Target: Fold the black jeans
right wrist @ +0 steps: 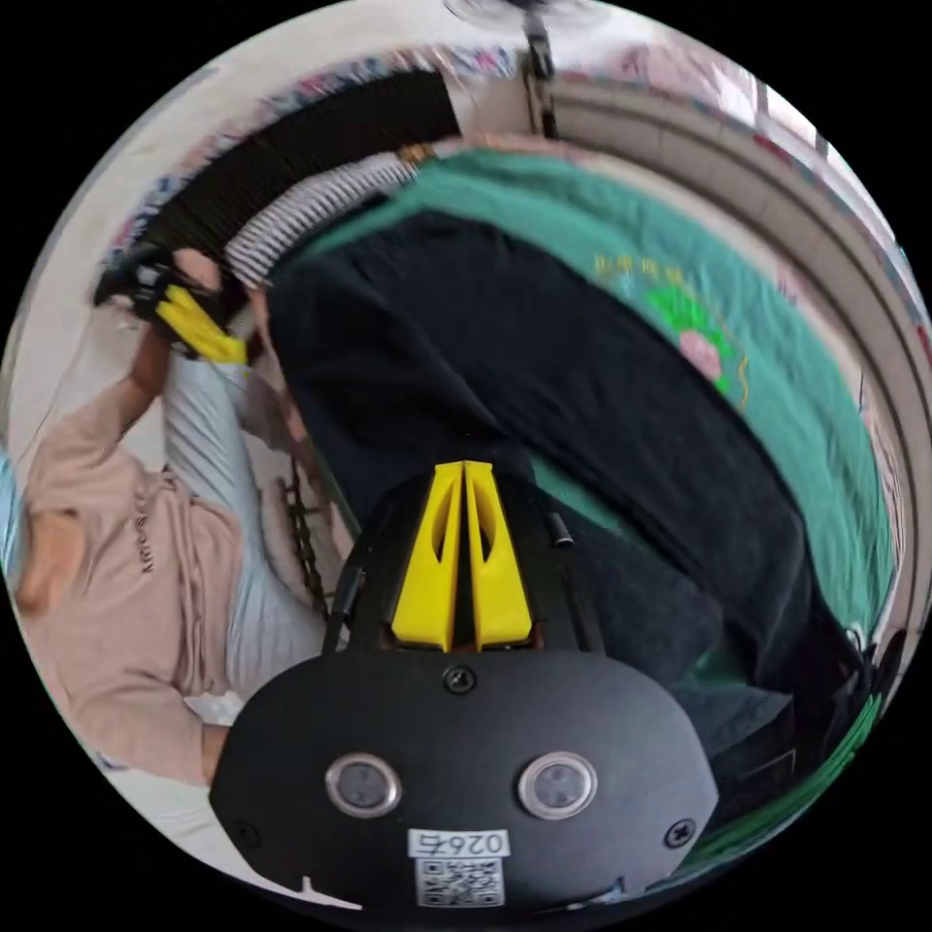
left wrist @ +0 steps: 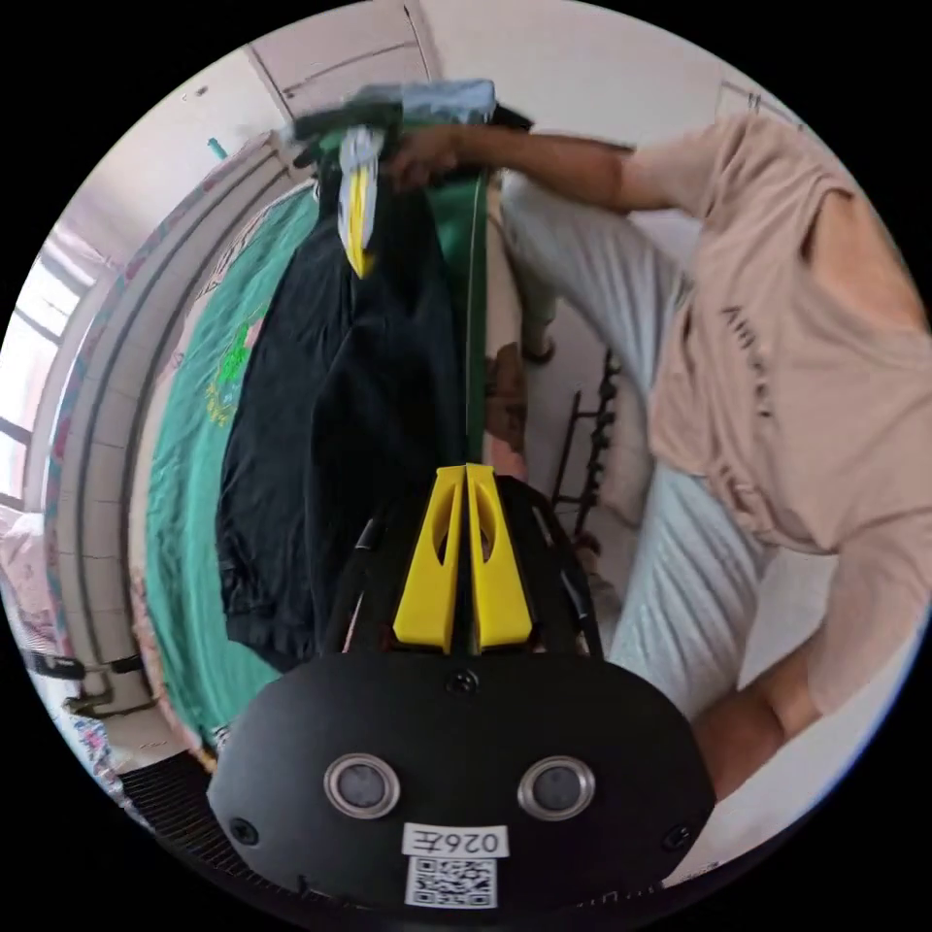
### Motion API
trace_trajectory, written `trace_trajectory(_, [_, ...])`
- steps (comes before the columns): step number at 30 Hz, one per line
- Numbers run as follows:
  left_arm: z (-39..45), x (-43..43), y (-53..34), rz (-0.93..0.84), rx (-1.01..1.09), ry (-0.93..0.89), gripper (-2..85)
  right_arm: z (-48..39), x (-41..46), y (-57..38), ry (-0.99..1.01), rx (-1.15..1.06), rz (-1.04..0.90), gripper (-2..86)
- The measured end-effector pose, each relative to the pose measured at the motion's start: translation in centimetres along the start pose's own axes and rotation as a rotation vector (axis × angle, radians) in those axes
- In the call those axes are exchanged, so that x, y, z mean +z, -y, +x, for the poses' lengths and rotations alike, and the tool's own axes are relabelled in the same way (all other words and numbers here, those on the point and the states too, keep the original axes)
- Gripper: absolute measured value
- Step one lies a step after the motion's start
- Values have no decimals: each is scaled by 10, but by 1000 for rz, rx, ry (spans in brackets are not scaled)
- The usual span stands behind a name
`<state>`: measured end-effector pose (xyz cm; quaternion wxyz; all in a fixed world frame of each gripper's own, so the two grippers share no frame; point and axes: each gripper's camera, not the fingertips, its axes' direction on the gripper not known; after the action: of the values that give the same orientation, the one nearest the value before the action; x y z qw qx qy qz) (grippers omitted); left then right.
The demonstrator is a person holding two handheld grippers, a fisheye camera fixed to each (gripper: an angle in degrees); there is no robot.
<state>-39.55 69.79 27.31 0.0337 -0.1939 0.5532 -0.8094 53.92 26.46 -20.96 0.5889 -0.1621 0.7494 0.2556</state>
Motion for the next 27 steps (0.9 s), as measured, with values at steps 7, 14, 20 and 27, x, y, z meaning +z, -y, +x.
trace_trajectory(7, [-122, -37, -220, 567, -769, 160, -8, -16, 61, 50, -192, -97, -248, -9])
trace_trajectory(14, [-206, 69, -357, 498, -1334, 68, -9, -34, 72, 51, -310, -183, -200, -9])
trace_trajectory(20, [-253, 178, -343, -47, -1270, 148, -9, -29, 71, 55, -304, -180, -188, -9])
trace_trajectory(27, [-243, 218, -337, -118, -1176, 281, -9, -7, 63, 60, -194, -147, -193, -9])
